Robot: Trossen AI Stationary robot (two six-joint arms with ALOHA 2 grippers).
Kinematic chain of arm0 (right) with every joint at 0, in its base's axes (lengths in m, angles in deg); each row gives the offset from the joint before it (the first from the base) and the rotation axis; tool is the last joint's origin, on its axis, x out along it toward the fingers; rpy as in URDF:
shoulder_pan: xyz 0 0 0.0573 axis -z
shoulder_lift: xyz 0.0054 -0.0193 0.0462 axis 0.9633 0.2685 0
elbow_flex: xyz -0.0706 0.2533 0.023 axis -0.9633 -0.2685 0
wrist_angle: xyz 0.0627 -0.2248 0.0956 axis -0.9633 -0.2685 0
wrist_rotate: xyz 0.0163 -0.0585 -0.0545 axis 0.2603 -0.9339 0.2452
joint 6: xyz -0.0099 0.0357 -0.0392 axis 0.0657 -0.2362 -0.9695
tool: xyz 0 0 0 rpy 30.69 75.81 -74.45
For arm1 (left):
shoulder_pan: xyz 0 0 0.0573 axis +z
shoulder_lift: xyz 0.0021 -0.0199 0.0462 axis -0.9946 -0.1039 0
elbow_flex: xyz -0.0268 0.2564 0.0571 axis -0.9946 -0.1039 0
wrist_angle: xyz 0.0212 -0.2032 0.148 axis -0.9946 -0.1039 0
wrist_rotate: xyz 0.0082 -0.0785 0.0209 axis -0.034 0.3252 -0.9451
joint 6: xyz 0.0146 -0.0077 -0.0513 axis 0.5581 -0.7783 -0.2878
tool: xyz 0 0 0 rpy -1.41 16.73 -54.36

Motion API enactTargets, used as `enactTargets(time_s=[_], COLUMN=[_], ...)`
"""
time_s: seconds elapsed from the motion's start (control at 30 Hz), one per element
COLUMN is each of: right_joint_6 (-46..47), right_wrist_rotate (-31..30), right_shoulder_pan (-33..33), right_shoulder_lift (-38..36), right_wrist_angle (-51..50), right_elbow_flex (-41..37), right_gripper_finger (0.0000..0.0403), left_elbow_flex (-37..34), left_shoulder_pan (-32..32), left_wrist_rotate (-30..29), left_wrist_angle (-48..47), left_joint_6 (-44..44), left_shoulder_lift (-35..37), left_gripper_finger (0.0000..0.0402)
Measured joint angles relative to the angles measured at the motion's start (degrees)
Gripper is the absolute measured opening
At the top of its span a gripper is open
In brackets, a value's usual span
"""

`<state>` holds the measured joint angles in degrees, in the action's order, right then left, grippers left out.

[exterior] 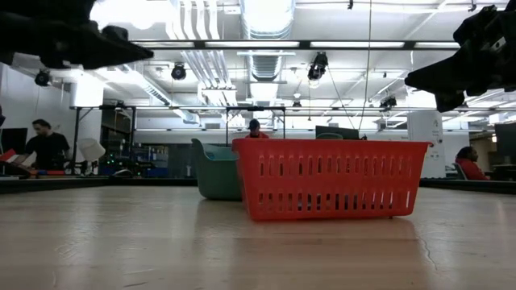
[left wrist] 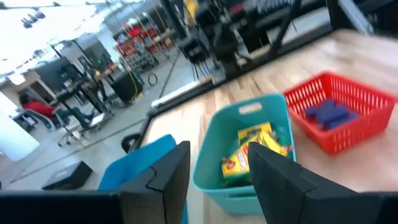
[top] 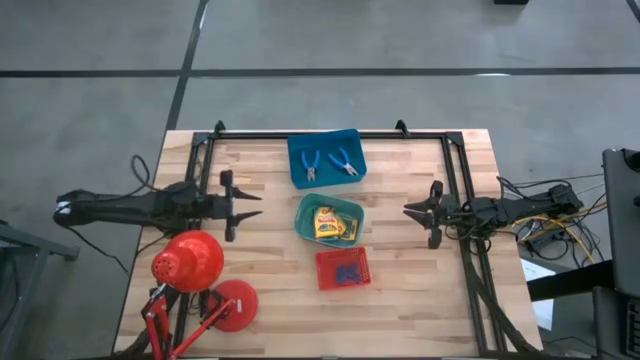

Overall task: Pick & Place School Supplies
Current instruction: Return to Home Position

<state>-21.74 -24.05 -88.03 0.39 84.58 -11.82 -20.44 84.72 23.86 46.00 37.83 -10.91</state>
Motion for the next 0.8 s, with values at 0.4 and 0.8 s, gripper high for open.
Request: enactTargets(time_s=[0.4, 0.8], right_joint_6=[0.0, 0.0], right_wrist_rotate=[0.0, -0.01], right_shoulder_pan=[0.0, 0.0], right_shoulder_lift=[0.0, 0.02], right_wrist_angle=[0.0, 0.01], right_elbow_flex=[0.0, 0.0], right_gripper_finger=[0.0068, 0.0068], left_elbow_flex=[-0.37, -1.73], left_shoulder_pan=[-0.02, -0.02], left_wrist_rotate=[0.94, 1.02], left_wrist_angle=[-14.14, -16.25], left_joint_6=[-7.55, -20.15], left_shoulder_lift=[19.72, 22.79], left_gripper_finger=[0.0168, 0.0168])
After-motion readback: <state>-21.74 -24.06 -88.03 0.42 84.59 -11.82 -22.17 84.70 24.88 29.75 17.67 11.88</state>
